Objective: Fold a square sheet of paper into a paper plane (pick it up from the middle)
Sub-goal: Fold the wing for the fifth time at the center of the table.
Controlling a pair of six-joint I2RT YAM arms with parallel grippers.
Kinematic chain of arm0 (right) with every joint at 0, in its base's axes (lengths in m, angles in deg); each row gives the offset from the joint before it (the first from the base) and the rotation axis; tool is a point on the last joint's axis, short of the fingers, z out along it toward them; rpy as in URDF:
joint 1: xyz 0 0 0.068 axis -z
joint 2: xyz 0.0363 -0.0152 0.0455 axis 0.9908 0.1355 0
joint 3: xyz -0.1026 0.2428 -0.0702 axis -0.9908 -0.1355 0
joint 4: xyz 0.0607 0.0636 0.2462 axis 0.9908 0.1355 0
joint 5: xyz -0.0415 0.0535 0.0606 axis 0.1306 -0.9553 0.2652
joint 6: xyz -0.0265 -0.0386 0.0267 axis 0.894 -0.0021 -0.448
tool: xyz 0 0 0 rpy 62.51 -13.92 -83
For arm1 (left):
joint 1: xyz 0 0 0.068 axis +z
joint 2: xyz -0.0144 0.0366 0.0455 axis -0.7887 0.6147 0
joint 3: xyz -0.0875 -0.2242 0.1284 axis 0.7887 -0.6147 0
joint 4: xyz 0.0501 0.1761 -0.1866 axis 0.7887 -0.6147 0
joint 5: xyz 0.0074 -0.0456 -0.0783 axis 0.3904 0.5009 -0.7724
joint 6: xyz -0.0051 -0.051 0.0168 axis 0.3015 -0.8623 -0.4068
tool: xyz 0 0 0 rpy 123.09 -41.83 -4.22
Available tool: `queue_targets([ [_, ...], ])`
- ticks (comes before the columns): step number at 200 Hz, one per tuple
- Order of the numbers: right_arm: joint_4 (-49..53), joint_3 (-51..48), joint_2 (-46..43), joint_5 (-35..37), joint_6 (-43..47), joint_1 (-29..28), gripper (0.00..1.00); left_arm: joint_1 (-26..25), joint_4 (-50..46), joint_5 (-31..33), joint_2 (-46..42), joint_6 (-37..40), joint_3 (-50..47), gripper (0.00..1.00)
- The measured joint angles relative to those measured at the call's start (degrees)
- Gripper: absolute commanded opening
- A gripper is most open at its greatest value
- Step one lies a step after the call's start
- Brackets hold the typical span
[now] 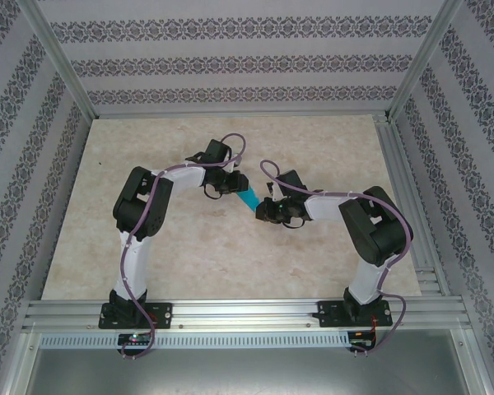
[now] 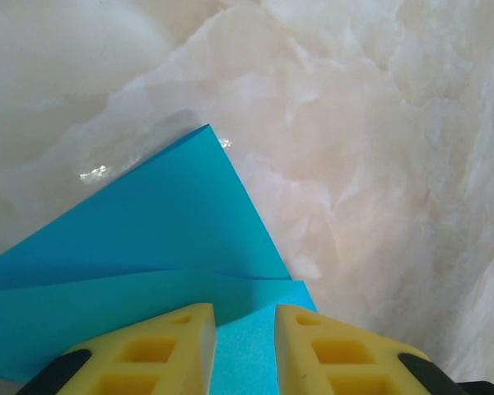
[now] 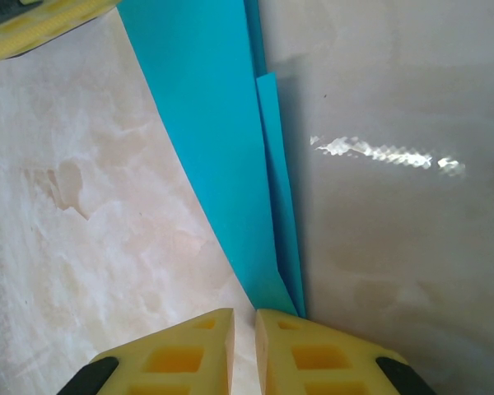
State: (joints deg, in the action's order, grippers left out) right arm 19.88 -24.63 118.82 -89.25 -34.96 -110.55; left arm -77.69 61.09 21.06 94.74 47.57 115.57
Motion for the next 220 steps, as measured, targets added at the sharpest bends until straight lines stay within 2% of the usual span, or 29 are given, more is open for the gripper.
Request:
queue_targets([
  [91, -1.5, -1.0, 0.0, -0.2, 0.0, 0.2, 0.17, 3.3, -1.7, 0.0, 1.2, 1.9, 2.4, 0.27],
  [166, -1.7, -1.0, 0.0, -0.4, 0.0, 0.3, 0.18, 7.2, -4.3, 6.9, 1.0, 3.7, 4.9, 0.29],
  [193, -1.6, -1.0, 0.0, -0.4, 0.0, 0.3, 0.18, 7.2, -4.9, 7.4, -1.7, 3.8, 4.5, 0.30],
  [220, -1.7, -0.9, 0.0, -0.5, -0.2, 0.3, 0.18, 6.7, -3.8, 7.1, -9.0, 3.5, 0.4, 0.30],
])
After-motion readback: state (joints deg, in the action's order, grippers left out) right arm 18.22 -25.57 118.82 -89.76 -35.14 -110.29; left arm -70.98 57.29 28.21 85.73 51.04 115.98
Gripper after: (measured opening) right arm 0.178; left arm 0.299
